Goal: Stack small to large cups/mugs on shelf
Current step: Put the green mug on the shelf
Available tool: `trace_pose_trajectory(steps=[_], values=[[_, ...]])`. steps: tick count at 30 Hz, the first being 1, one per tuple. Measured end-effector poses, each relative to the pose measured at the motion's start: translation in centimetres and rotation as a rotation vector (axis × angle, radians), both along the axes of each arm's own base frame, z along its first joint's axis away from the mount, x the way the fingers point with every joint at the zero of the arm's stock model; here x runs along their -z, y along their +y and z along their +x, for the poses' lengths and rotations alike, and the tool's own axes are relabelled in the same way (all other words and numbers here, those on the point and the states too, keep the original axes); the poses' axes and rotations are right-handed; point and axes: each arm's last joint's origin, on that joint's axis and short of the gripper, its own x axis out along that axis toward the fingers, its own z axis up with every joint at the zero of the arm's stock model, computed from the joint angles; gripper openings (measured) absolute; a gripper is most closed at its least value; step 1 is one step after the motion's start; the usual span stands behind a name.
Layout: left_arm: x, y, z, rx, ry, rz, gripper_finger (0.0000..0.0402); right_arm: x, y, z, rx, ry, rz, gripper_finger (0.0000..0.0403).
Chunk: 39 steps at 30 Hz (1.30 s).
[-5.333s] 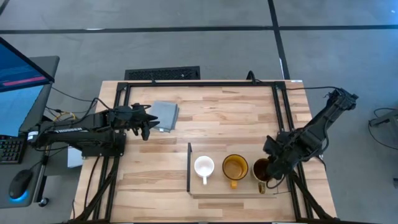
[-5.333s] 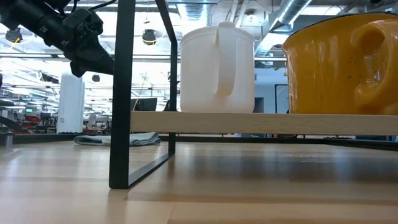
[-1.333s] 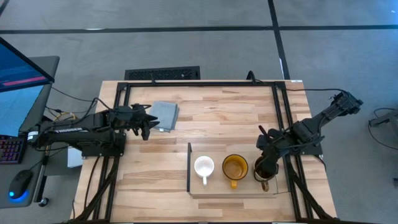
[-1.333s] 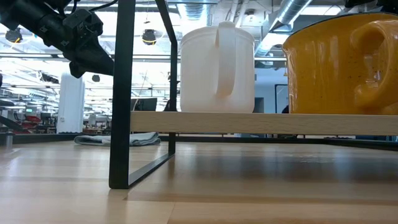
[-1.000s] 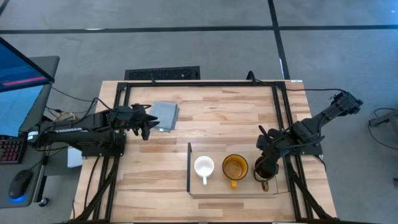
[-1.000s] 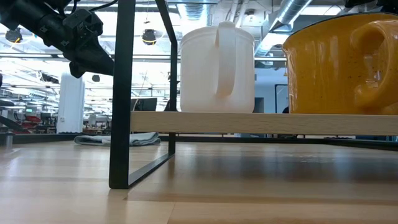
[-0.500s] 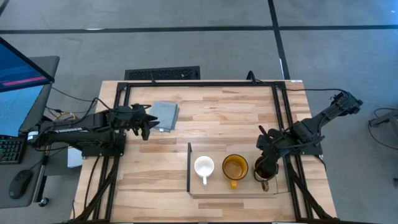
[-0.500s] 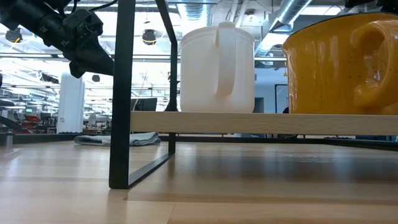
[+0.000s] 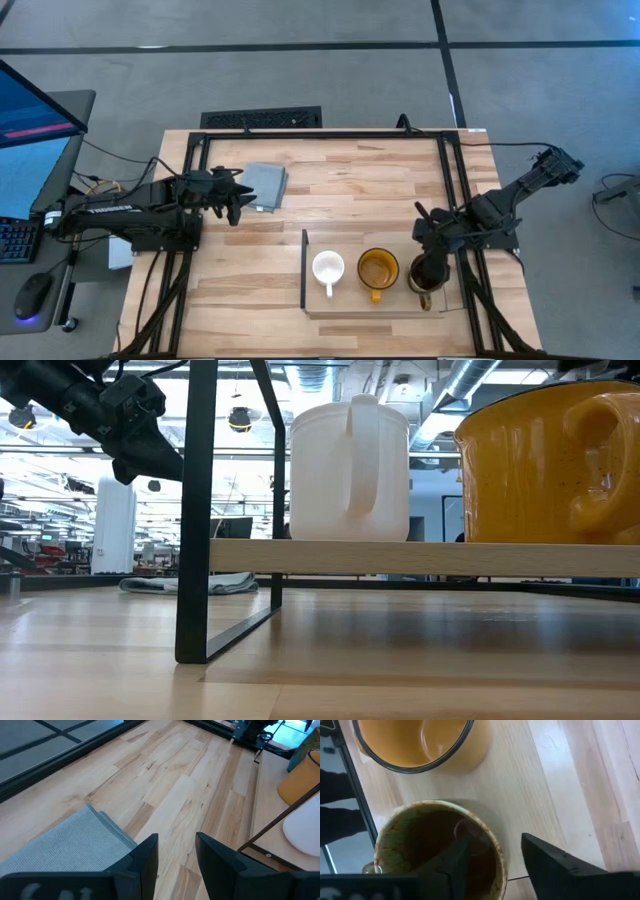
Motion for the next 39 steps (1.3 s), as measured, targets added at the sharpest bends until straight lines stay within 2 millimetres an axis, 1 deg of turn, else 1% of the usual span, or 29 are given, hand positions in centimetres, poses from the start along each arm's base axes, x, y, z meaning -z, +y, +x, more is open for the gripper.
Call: trace_pose_trajectory(steps=[4,8,39], values=[[0.00,0.00,0.00,0.000,0.000,0.000,0.0121,0.01,-0.06,0.04,0.004,0.000,-0.001,0.0230],[0.00,0.00,0.00,0.000,0.000,0.000,0.0121,0.02,-0.06,0.03,0.004,0.000,-0.003,0.0245],[0.00,0.00,0.00,-0.005,-0.003,-0.008,0.0121,0.02,-0.19,0.07,0.001,-0.023,-0.048,0.0246]])
